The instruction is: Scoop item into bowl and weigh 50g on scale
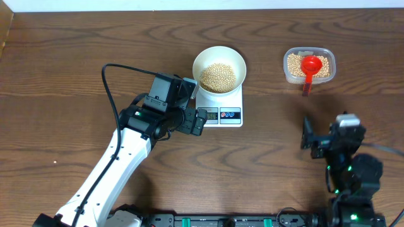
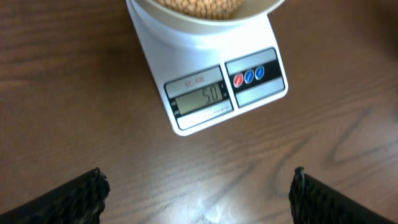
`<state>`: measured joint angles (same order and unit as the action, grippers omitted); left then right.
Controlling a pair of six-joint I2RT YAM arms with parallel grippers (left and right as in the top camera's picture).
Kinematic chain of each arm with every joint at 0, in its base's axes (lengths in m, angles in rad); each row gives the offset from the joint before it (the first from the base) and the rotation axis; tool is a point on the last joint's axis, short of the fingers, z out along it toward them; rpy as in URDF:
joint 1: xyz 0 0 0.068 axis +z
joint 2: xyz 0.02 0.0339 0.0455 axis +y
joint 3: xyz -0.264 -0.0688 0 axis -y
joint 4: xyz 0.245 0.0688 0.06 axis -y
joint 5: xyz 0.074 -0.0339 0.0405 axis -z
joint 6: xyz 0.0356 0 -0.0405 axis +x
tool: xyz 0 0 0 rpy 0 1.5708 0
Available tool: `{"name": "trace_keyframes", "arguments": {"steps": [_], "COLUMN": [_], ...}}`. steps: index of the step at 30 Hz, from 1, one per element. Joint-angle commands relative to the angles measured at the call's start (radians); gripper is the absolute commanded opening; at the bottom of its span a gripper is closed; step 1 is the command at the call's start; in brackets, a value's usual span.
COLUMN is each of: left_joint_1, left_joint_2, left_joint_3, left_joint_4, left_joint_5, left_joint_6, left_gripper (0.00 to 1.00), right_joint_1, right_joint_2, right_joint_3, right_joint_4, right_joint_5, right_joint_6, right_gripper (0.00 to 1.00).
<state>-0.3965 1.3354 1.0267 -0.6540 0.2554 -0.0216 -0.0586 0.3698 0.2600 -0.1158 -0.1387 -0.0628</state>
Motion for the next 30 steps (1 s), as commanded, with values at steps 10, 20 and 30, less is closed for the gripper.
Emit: {"name": "trace_keyframes", "arguments": {"steps": [10,20,30], "left_joint_1": [-0.002,-0.002,-0.002], "left_joint_2": [0.008,0.008,0.008], "left_joint_3": [0.001,0.001,0.001], "left_joint_4": [-0.003,-0.003,-0.003], "left_joint_5": [-0.01,-0.01,-0.01], "left_joint_6": [0.01,0.01,0.01], "left_gripper": [0.95,0.95,0.95], "right_joint_1": [0.067,0.074,0.073], "right_joint_2": [-0.247,-0.365,-0.365], "right_joint_3": [-0.254,-0.255,-0.254], "right_joint_4": [0.111,0.047,0.049], "right_joint_5": [0.01,0.033,0.032], "right_joint_6": [0.001,-0.006,-0.006], "right_gripper": [0.99,0.99,0.99]}}
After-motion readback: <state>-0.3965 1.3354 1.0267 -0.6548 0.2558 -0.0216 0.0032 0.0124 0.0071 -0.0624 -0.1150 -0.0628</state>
